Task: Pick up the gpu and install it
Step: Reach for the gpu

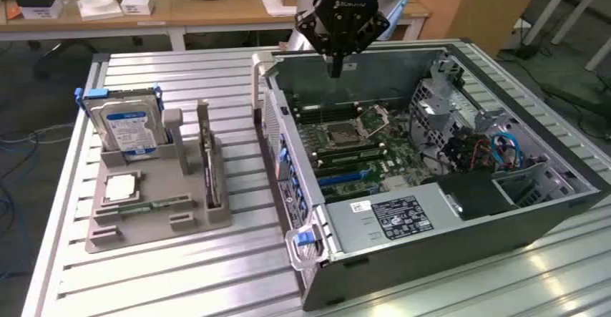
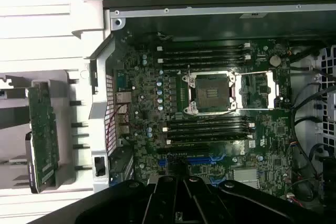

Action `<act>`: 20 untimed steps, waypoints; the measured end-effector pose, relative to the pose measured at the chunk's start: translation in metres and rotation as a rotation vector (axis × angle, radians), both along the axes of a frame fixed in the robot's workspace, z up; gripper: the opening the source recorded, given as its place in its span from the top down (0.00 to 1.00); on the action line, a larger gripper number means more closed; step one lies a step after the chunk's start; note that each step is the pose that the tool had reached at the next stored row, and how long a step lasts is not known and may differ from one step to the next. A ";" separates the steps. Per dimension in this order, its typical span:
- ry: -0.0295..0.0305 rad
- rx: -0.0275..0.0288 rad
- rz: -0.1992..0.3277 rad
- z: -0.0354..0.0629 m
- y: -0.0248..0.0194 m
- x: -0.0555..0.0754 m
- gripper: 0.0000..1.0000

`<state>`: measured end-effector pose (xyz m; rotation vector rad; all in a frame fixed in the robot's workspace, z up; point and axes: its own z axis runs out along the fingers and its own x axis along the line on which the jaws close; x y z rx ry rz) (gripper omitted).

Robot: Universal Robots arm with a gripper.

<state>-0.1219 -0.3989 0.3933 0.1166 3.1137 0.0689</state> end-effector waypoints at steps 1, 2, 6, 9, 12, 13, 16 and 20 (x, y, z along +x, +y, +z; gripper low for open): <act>0.0000 0.0000 0.000 0.0000 0.0000 0.000 0.90; 0.0000 0.0000 0.000 0.0000 0.0000 0.000 0.90; 0.0000 -0.0001 0.000 0.0000 0.0000 -0.009 0.90; -0.0001 0.0000 0.000 0.0000 0.0000 -0.019 0.90; -0.0001 0.0000 0.000 -0.0001 0.0000 -0.029 0.90; 0.0000 0.0000 0.000 -0.0001 0.0000 -0.034 0.90; 0.0000 -0.0001 0.000 -0.0001 0.0000 -0.048 0.90; 0.0000 0.0000 0.000 -0.0002 0.0000 -0.066 0.90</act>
